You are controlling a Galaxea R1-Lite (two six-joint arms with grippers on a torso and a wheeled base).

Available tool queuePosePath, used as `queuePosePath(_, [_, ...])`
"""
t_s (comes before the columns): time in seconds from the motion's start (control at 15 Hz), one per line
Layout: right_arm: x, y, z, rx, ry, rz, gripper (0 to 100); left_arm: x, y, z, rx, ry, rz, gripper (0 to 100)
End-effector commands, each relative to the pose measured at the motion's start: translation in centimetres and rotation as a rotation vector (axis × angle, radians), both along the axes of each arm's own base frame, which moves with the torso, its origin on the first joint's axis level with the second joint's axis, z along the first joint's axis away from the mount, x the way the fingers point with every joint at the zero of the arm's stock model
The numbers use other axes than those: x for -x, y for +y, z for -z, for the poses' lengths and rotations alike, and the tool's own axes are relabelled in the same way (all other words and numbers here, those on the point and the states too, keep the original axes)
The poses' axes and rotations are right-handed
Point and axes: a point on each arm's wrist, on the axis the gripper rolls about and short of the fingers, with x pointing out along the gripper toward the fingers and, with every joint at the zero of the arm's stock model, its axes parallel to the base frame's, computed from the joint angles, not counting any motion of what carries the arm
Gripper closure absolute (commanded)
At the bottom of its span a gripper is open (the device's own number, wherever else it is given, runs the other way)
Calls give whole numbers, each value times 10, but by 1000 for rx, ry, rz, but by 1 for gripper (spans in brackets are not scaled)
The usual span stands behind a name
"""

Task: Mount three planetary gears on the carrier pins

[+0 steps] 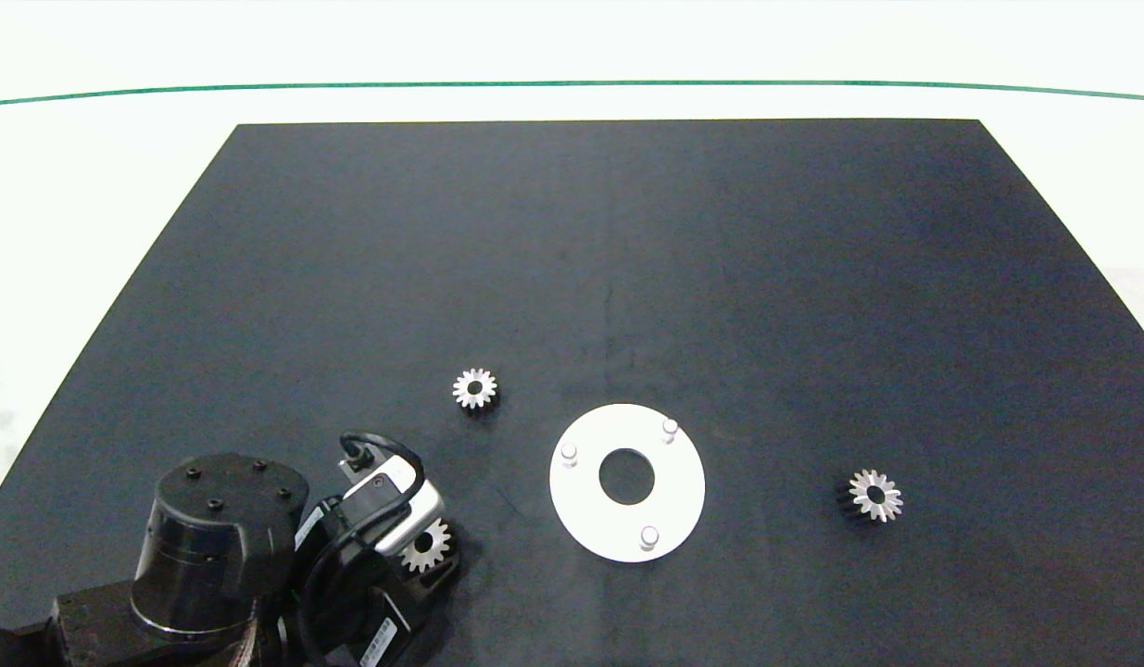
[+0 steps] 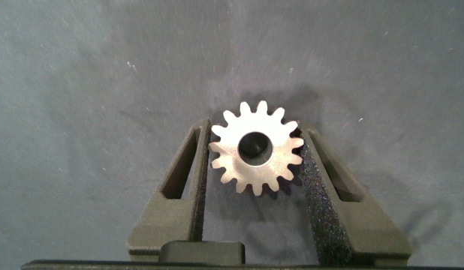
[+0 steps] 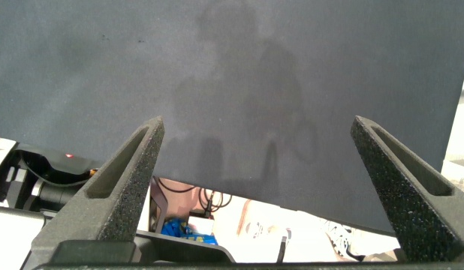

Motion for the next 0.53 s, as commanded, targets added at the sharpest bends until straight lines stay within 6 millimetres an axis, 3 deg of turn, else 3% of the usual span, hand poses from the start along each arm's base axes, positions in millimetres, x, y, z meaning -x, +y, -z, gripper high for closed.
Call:
queuePosePath(0.07, [1, 0, 0, 2, 0, -2, 0, 9, -7, -13, 17, -44, 34, 100])
queuePosePath(0.53, [0, -1, 0, 10, -1, 17, 0, 14, -27, -40, 9, -52, 80, 100])
